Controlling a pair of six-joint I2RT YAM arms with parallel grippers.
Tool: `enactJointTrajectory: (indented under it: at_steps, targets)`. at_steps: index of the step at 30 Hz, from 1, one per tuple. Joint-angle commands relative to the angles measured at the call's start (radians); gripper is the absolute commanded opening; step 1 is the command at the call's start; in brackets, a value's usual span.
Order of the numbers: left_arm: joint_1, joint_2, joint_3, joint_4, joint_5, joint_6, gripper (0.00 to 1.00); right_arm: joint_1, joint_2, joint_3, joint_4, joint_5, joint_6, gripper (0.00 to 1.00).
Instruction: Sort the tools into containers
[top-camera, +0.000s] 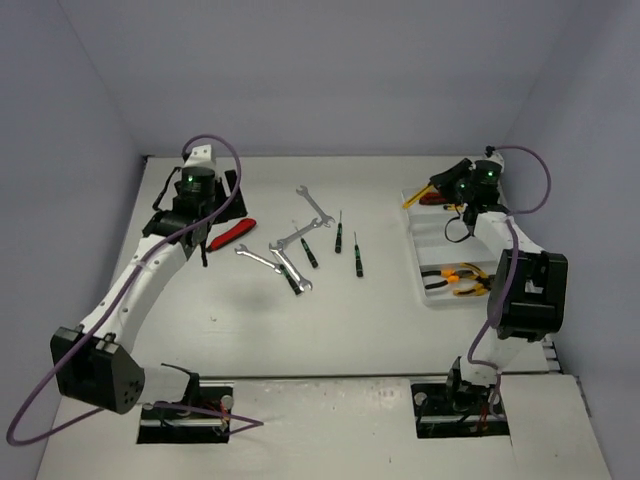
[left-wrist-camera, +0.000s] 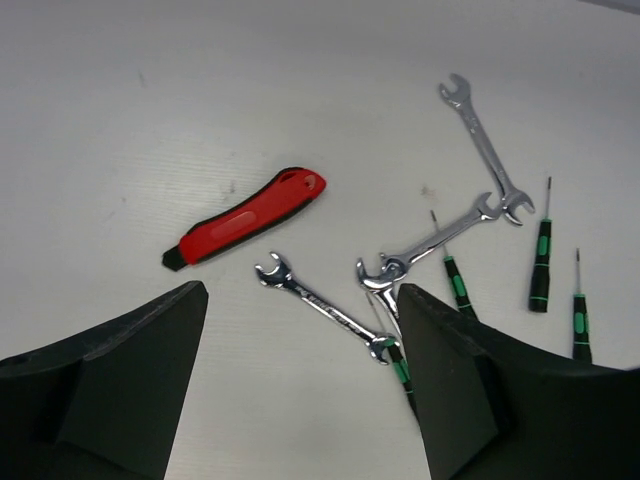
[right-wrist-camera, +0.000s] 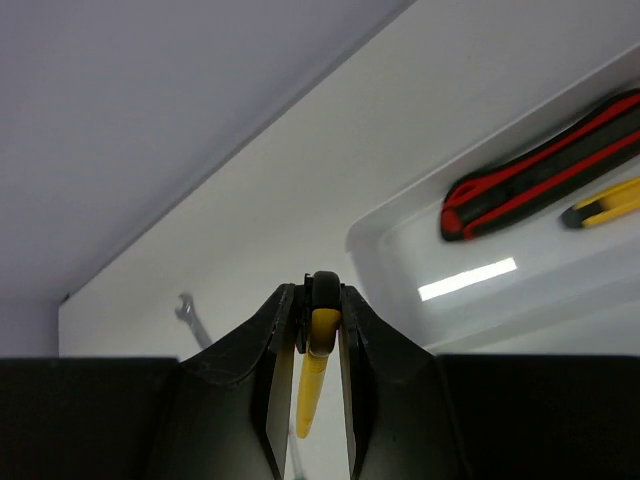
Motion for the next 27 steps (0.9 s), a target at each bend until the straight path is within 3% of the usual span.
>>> enactJointTrajectory:
  at_steps: [1,11,21,27]
  targets:
    - [0.040,-0.084,-0.016,-0.030,0.047,0.049,0.74,-0.103,0.115,0.116,0.122,-0.069,0.082,0.00]
    - [0.057,-0.115,-0.037,-0.059,0.041,0.110,0.75,-0.140,0.359,0.230,0.178,-0.058,0.126,0.06]
    - [0.069,-0.101,-0.041,-0.063,0.050,0.127,0.75,-0.141,0.243,0.148,0.150,0.040,0.041,0.56]
    - [0.069,-0.034,-0.029,-0.068,0.056,0.128,0.75,-0.141,0.087,0.184,-0.059,0.122,-0.087,0.60]
